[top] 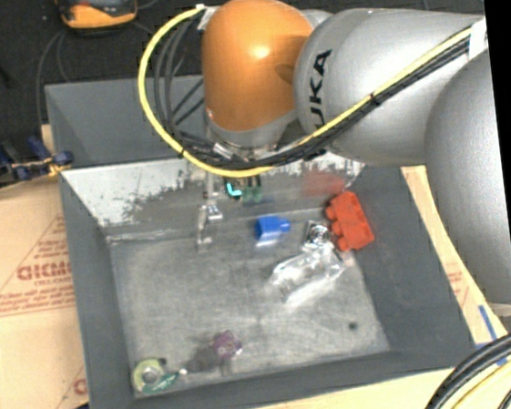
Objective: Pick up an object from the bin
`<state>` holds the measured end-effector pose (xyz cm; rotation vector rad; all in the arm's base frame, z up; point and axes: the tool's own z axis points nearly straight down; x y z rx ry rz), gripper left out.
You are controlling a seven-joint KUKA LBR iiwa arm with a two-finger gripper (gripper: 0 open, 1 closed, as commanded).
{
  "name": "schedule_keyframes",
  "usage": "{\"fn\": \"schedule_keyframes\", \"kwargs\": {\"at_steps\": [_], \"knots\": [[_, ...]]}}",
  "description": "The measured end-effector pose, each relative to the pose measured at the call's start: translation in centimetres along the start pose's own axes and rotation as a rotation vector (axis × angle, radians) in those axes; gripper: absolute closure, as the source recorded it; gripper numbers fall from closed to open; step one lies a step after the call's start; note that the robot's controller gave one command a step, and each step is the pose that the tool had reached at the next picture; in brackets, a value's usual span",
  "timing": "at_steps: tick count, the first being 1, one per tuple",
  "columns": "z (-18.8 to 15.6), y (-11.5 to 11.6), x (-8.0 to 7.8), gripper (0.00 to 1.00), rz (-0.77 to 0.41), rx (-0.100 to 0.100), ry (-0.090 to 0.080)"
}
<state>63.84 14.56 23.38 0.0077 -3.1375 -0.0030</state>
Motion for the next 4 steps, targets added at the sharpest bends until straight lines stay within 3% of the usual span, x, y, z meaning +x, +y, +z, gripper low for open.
{"fn": "schedule_keyframes", "kwargs": {"at_steps": [1,2,3,4], "knots": [[3.9,1.6,9.7,0.0,-0.081,0.004,0.001],[14.1,-5.8,14.4,0.0,-0.151,0.006,0.005],[15.8,-2.0,15.0,0.0,-0.362,0.008,-0.022],[15.6,-1.8,15.4,1.0,-0.359,0.007,-0.003]]}}
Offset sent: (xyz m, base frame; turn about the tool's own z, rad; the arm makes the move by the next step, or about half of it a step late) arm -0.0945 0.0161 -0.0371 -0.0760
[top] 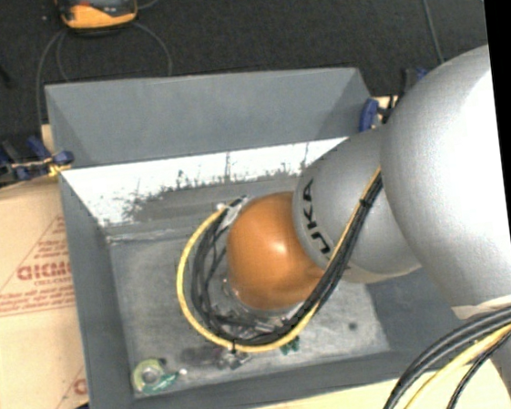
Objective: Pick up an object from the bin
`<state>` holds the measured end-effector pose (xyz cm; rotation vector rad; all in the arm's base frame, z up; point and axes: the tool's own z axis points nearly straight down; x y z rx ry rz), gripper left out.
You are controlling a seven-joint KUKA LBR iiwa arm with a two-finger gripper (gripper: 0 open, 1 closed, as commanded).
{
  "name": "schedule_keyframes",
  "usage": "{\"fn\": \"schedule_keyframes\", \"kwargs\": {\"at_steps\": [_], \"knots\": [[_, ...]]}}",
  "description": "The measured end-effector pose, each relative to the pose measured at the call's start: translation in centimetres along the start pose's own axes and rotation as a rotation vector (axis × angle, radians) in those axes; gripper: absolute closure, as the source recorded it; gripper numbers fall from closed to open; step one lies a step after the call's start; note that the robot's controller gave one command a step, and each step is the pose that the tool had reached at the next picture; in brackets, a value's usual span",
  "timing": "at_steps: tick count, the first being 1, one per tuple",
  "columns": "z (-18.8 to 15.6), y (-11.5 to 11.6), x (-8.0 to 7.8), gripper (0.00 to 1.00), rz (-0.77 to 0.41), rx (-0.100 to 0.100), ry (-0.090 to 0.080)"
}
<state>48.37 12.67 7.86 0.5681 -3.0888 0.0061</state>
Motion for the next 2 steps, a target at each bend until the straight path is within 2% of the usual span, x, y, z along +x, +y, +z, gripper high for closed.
{"fn": "schedule_keyframes", "kwargs": {"at_steps": [1,2], "knots": [[-3.0,-1.1,-0.7,1.0,0.038,-0.001,-0.008],[-4.9,-3.8,-9.6,1.0,0.035,0.0,-0.013]]}}
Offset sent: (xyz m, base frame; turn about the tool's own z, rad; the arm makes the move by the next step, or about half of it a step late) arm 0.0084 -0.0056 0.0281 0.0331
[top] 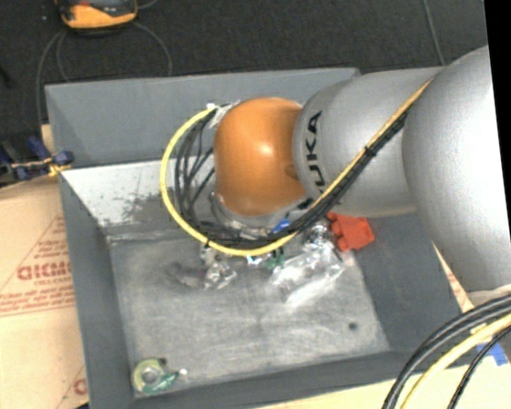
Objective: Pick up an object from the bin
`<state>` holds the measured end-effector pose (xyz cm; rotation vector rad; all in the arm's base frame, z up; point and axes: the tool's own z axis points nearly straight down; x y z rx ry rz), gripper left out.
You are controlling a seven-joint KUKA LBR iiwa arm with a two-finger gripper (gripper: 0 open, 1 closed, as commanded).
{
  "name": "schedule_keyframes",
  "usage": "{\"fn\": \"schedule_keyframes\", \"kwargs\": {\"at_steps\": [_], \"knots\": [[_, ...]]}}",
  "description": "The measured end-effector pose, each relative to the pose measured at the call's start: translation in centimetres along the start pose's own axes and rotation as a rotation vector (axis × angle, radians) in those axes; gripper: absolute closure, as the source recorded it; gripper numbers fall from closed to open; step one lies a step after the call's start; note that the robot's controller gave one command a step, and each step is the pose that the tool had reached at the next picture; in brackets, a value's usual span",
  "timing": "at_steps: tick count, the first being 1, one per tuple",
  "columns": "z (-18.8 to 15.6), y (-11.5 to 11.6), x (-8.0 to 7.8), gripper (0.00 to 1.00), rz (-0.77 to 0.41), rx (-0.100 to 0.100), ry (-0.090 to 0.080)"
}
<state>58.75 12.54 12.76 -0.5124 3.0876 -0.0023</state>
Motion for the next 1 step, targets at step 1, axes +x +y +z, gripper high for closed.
{"fn": "schedule_keyframes", "kwargs": {"at_steps": [1], "knots": [[-12.9,-0.18,1.38,1.0,-0.028,0.0,0.0]]}}
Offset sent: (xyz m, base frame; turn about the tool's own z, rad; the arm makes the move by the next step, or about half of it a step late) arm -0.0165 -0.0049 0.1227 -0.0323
